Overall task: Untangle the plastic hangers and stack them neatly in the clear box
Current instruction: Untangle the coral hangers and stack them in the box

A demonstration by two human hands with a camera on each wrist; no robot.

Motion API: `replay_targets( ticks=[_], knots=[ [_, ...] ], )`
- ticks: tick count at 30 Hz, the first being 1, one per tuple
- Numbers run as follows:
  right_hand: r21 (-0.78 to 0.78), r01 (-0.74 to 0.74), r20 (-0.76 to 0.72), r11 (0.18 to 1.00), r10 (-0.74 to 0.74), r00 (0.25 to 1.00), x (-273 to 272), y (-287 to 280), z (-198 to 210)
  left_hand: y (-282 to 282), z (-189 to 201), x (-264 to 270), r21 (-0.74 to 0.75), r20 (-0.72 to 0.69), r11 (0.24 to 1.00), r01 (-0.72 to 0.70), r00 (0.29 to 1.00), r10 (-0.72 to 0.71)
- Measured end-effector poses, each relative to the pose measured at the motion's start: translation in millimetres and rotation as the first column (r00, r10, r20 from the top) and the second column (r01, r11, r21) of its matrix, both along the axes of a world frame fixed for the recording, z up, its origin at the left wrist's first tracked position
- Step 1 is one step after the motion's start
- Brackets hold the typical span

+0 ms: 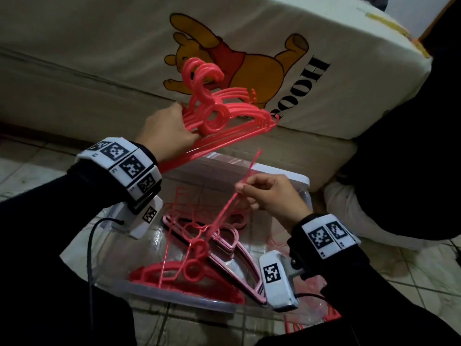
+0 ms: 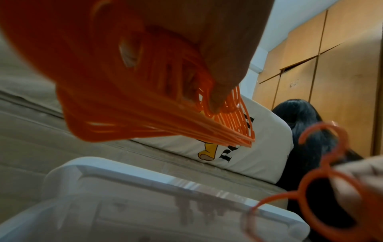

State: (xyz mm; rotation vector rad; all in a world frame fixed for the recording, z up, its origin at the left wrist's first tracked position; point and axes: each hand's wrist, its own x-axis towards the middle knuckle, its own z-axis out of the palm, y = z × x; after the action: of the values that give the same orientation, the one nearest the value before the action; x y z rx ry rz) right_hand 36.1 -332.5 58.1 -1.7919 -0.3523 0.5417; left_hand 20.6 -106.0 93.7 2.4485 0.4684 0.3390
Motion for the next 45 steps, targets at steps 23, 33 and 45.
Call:
replay_targets(
  ticks=[23, 33, 45],
  knots=[
    [-0.074, 0.36, 0.56, 0.93, -0.26, 0.787, 3, 34, 8, -22, -11, -10, -0.001, -0.121, 0.97, 0.243, 0.963, -0.241],
    [-0.095, 0.371, 0.624, 0.924, -0.235, 0.745, 4, 37, 9, -25, -18, -6, 0.058, -0.197, 0.938, 0.341, 0.925, -0.324],
    [-0.605, 0.382, 0.724, 0.699, 0.285, 0.628, 39, -5, 15, -21, -16, -7, 0.173, -0.184, 0.935, 0.308, 0.943, -0.277]
  ],
)
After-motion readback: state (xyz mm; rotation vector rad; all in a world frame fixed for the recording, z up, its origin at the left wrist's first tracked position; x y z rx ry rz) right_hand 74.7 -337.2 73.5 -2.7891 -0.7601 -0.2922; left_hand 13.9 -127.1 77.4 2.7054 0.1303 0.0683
